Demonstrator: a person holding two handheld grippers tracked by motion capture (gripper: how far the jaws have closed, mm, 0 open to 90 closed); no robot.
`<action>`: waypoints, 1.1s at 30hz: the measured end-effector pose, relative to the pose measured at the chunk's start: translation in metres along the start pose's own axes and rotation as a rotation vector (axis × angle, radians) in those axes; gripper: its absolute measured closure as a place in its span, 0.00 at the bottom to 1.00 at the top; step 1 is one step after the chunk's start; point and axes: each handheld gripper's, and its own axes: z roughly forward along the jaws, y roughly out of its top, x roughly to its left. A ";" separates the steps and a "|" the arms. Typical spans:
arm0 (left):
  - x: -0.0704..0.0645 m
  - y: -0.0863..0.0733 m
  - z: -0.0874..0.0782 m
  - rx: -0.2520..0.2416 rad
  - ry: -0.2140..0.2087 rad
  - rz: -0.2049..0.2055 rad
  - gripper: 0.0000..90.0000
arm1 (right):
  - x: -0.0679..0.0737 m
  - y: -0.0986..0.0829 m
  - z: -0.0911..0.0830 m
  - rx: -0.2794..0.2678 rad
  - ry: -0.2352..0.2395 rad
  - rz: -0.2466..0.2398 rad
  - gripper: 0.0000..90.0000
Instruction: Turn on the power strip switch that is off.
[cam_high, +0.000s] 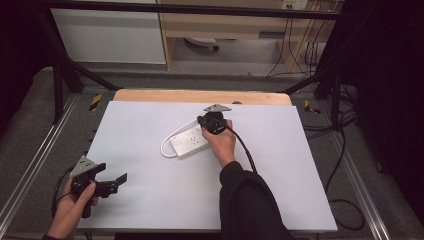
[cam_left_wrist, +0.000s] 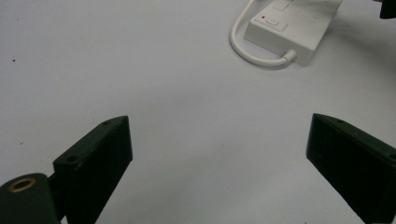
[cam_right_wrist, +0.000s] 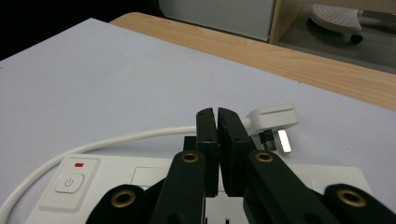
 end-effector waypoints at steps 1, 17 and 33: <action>0.000 0.000 0.000 0.000 0.000 0.000 0.08 | 0.000 0.000 0.001 0.004 0.002 -0.003 0.98; 0.000 0.000 0.000 -0.002 0.000 0.002 0.08 | 0.004 -0.005 0.007 0.022 0.015 -0.008 1.00; 0.000 0.000 0.000 -0.002 -0.002 0.005 0.08 | 0.007 -0.009 0.011 0.036 0.026 0.000 1.00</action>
